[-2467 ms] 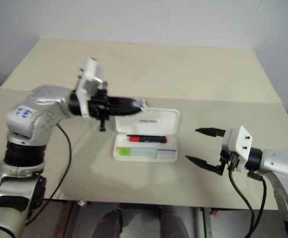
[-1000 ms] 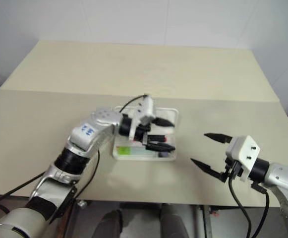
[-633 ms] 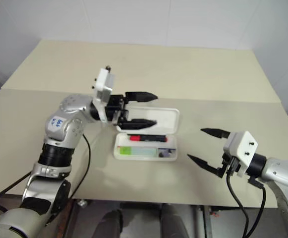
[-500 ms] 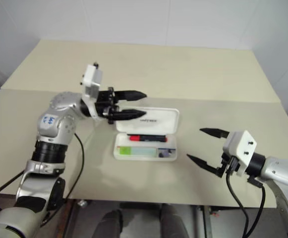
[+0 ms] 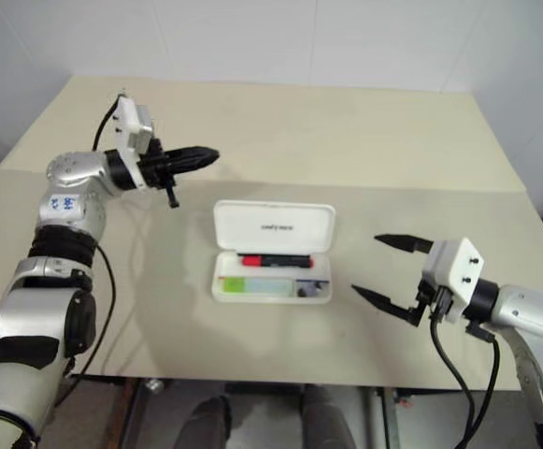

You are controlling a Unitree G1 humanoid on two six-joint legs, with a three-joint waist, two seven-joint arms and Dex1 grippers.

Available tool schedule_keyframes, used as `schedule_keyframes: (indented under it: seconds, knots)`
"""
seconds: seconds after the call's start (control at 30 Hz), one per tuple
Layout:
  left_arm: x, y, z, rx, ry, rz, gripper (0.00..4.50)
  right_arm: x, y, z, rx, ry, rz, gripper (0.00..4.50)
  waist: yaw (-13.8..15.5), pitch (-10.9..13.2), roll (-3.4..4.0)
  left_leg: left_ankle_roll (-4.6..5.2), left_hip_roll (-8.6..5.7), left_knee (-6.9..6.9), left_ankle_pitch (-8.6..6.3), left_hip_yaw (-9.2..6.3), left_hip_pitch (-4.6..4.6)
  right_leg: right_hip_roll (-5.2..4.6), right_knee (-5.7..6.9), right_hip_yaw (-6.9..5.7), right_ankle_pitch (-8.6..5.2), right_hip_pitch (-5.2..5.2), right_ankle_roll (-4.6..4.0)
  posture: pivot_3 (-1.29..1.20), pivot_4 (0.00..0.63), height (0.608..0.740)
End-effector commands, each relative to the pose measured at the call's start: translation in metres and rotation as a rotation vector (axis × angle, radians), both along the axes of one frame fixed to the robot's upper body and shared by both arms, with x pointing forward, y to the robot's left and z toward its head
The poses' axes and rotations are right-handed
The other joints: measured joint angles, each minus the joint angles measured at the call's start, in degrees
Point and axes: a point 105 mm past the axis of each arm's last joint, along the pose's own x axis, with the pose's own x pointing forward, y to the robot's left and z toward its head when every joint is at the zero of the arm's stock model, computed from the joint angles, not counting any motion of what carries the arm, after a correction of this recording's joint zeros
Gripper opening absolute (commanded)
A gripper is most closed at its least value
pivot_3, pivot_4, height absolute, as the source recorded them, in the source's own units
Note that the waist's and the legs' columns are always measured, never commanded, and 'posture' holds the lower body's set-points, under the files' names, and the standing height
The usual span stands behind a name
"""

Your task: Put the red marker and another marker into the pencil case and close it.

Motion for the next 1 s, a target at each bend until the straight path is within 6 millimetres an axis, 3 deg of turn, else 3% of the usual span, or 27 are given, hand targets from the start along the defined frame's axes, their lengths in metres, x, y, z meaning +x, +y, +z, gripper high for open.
schedule_keyframes:
  seconds: [0.03, 0.13, 0.3, 0.47, 0.7, 0.93, 1.0]
  knots:
    - [0.002, -0.002, -0.014, 0.044, 0.033, -0.004, 0.03, 0.0, 0.003, 0.008, 0.004, -0.044, 0.022, 4.5, 0.02, 0.01, 0.0, 0.0, 0.0, -0.01, 0.0, 0.0, -0.02, 0.0, 0.0, 0.0, 0.0, -0.02, 0.01, 0.0, 0.15, 0.74]
    - [-0.004, -0.012, -0.036, 0.065, 0.116, -0.085, 0.03, 0.001, 0.003, 0.007, 0.004, -0.044, 0.025, 4.5, 0.4, 0.01, 0.0, 0.0, 0.0, -0.05, 0.0, -0.02, -0.05, 0.0, 0.07, -0.03, 0.07, -0.06, 0.14, 0.0, 0.15, 0.74]
    - [-0.014, -0.014, -0.054, 0.061, 0.216, -0.16, 0.03, 0.001, 0.002, 0.006, 0.013, -0.032, 0.03, 4.5, 0.77, 0.01, 0.01, 0.0, 0.0, -0.15, 0.0, -0.03, -0.04, 0.01, 0.13, -0.05, 0.18, -0.1, 0.38, 0.0, 0.15, 0.74]
    - [-0.022, -0.017, -0.054, 0.061, 0.246, -0.247, 0.03, 0.001, -0.006, 0.003, 0.028, 0.009, 0.062, 4.5, 0.75, 0.01, 0.0, 0.01, 0.0, -0.15, 0.0, -0.03, -0.01, 0.01, 0.17, -0.05, 0.17, -0.1, 0.38, 0.0, 0.15, 0.74]
    - [-0.036, -0.028, -0.053, 0.109, 0.246, -0.383, 0.03, 0.008, -0.032, 0.02, 0.123, 0.012, 0.165, 4.5, 0.55, 0.02, 0.04, 0.01, 0.0, -0.06, 0.0, -0.03, 0.01, 0.01, 0.23, -0.05, 0.19, -0.06, 0.4, 0.0, 0.15, 0.74]
    - [-0.055, -0.048, -0.057, 0.165, 0.23, -0.541, 0.03, 0.01, -0.04, 0.036, 0.113, -0.018, 0.268, 4.5, 0.3, 0.04, 0.07, 0.01, 0.0, -0.07, 0.0, -0.06, 0.01, 0.01, 0.29, -0.05, 0.2, -0.07, 0.43, 0.0, 0.15, 0.74]
    - [-0.068, -0.06, -0.06, 0.214, 0.205, -0.615, 0.03, 0.01, -0.039, 0.03, 0.043, -0.006, 0.298, 4.5, 0.14, 0.05, 0.11, 0.01, 0.0, -0.07, 0.0, -0.06, 0.01, 0.01, 0.3, -0.05, 0.19, -0.07, 0.44, 0.0, 0.15, 0.74]
